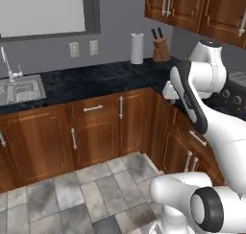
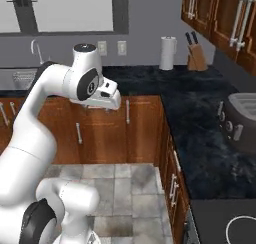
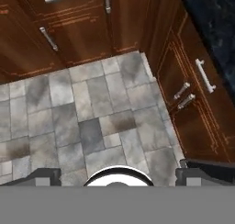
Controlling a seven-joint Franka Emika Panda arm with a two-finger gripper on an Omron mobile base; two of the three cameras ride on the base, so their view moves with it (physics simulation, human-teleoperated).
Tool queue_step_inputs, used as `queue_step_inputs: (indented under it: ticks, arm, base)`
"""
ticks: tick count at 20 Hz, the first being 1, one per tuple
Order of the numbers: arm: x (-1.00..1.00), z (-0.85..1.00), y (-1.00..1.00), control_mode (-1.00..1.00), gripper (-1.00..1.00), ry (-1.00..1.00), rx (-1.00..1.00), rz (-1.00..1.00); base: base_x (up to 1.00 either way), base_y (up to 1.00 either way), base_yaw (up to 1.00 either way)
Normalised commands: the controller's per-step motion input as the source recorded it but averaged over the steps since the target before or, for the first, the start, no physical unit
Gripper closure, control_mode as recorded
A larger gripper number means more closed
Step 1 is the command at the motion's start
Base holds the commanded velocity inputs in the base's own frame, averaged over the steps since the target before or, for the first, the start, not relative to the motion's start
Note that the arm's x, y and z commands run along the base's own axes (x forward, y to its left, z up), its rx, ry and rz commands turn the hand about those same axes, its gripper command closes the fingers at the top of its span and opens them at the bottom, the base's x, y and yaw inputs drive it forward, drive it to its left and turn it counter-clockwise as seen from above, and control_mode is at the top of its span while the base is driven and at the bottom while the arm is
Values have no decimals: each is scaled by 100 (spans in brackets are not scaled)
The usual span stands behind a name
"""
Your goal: Retrieve the chicken drumstick from the fridge and place it on the saucepan with marinade on the stove.
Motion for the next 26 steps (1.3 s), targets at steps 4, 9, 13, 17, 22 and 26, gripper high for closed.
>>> queue_step_inputs:
  ticks: [4,9,13,17,22,26]
  arm:
    - [0,0,0,100,-100,0,0,0]
    - [0,0,0,100,-100,0,0,0]
    - [0,0,0,100,-100,0,0,0]
    - [0,0,0,100,-100,0,0,0]
    - [0,0,0,100,-100,0,0,0]
    - [0,0,0,100,-100,0,0,0]
  base:
    - [0,0,99]
    - [0,0,100]
    - [0,0,100]
    - [1,0,98]
    - [77,0,70]
    - [44,0,82]
